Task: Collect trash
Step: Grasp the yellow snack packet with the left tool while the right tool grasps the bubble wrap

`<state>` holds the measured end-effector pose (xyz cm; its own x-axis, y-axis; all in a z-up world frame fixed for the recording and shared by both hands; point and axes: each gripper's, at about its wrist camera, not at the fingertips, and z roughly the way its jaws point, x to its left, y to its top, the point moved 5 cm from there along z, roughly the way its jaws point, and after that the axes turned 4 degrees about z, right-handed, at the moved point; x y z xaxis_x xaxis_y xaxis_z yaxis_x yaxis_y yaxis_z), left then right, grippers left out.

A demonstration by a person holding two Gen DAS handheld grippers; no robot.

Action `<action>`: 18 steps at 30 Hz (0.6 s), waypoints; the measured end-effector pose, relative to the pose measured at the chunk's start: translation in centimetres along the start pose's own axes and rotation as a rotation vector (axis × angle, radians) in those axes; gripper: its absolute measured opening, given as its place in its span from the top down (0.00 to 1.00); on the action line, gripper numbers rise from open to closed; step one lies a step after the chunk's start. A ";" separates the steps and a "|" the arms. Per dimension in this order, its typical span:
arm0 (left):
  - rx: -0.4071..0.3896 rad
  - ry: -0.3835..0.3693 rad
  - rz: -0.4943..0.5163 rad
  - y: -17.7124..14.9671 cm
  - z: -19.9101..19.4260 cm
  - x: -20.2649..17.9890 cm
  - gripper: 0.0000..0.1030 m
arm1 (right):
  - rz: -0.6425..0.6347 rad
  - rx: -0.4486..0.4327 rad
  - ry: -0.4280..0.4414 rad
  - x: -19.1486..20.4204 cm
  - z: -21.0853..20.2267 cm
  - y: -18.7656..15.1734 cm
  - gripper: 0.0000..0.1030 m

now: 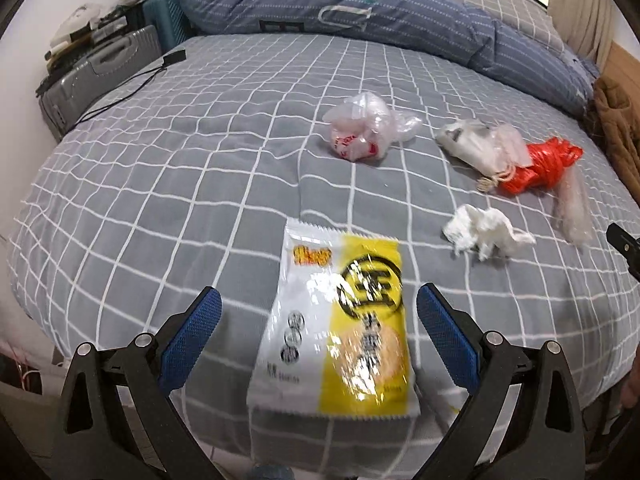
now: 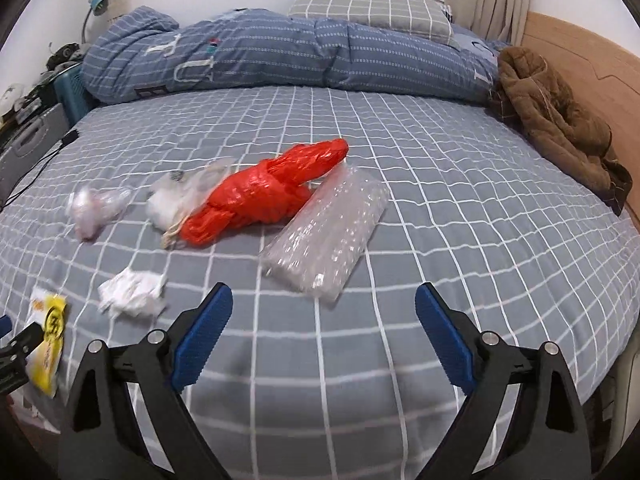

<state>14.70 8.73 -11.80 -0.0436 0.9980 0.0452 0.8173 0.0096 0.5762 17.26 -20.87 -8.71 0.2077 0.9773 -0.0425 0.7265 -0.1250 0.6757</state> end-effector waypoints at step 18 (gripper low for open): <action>0.092 -0.020 0.044 -0.7 2.5 -1.3 0.16 | 0.074 0.061 -0.034 0.3 8.0 3.2 0.22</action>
<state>15.57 7.59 -14.29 0.0047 0.9986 0.0521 0.8673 -0.0300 0.4968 24.88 -22.36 -12.49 0.2836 0.9587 -0.0202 0.7467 -0.2076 0.6319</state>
